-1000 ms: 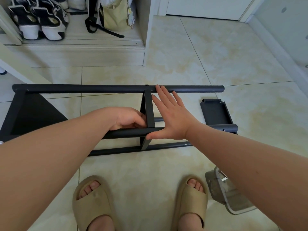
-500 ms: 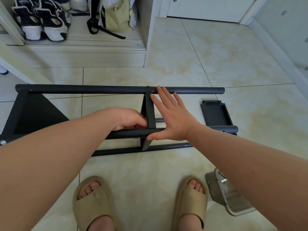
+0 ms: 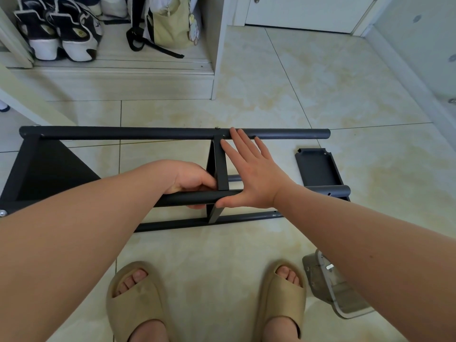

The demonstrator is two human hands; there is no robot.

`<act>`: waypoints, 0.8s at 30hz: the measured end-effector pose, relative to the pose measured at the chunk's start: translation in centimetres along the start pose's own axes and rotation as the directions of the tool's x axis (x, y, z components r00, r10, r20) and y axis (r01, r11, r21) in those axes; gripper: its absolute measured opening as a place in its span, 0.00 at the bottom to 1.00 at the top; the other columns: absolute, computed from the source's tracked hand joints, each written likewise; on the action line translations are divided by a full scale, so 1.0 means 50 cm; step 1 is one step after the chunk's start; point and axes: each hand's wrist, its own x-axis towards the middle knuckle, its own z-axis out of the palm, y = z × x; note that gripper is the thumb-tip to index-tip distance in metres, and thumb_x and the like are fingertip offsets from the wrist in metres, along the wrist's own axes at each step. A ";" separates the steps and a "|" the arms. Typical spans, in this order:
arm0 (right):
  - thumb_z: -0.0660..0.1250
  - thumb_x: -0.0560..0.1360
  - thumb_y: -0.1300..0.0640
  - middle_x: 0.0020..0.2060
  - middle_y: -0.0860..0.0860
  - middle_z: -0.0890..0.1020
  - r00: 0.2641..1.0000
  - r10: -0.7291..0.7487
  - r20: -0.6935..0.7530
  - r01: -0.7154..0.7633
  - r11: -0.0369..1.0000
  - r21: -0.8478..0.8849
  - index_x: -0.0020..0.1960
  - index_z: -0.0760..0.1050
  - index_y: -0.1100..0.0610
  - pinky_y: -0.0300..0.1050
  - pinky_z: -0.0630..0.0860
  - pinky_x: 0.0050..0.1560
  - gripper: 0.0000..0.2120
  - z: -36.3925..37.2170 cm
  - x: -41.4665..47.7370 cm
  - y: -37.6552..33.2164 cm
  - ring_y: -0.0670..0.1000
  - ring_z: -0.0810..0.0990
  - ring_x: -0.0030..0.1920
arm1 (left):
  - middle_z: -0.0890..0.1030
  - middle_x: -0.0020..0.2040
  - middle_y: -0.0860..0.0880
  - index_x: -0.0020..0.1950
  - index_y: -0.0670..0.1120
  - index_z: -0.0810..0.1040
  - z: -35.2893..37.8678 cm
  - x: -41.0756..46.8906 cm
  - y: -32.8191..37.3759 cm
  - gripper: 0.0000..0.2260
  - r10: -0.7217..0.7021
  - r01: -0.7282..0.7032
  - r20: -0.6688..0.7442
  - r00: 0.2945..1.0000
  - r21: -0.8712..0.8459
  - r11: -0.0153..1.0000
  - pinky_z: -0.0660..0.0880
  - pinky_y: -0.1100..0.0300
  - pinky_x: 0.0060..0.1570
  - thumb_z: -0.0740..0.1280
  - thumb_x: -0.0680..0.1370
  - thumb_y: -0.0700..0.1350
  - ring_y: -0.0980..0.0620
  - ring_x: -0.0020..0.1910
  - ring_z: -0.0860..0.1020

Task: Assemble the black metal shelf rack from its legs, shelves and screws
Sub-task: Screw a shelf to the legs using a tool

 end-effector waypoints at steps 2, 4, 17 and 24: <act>0.53 0.63 0.18 0.81 0.56 0.38 1.000 0.003 0.000 -0.003 1.000 0.003 0.83 0.41 0.55 0.60 0.38 0.79 0.62 -0.001 0.000 0.001 0.54 0.35 0.81 | 0.83 0.38 0.46 0.50 0.43 0.82 -0.003 0.001 -0.001 0.06 0.036 -0.036 0.019 0.999 -0.028 0.999 0.79 0.55 0.47 0.65 0.80 0.40 0.51 0.37 0.80; 0.54 0.63 0.18 0.81 0.56 0.38 1.000 0.003 0.000 -0.003 1.000 0.004 0.83 0.41 0.55 0.60 0.38 0.79 0.62 -0.001 0.000 0.000 0.54 0.35 0.81 | 0.82 0.38 0.44 0.49 0.42 0.81 -0.006 0.003 -0.004 0.06 0.081 -0.080 0.029 0.996 -0.036 0.996 0.79 0.57 0.42 0.65 0.79 0.37 0.50 0.36 0.80; 0.56 0.64 0.18 0.81 0.56 0.38 1.000 0.012 0.010 -0.012 1.000 -0.005 0.83 0.41 0.55 0.60 0.38 0.79 0.62 -0.005 -0.001 -0.003 0.53 0.34 0.81 | 0.83 0.38 0.47 0.50 0.44 0.82 -0.003 0.001 -0.003 0.06 0.021 -0.021 0.011 1.000 0.003 1.000 0.79 0.56 0.47 0.66 0.80 0.42 0.51 0.39 0.79; 0.56 0.64 0.19 0.81 0.57 0.38 1.000 0.016 0.007 -0.016 1.000 -0.005 0.83 0.42 0.56 0.60 0.39 0.79 0.62 -0.005 -0.001 -0.004 0.54 0.35 0.81 | 0.84 0.39 0.44 0.49 0.42 0.81 -0.008 -0.002 -0.005 0.07 0.118 -0.117 0.034 0.992 -0.024 0.993 0.79 0.57 0.41 0.64 0.79 0.35 0.50 0.36 0.81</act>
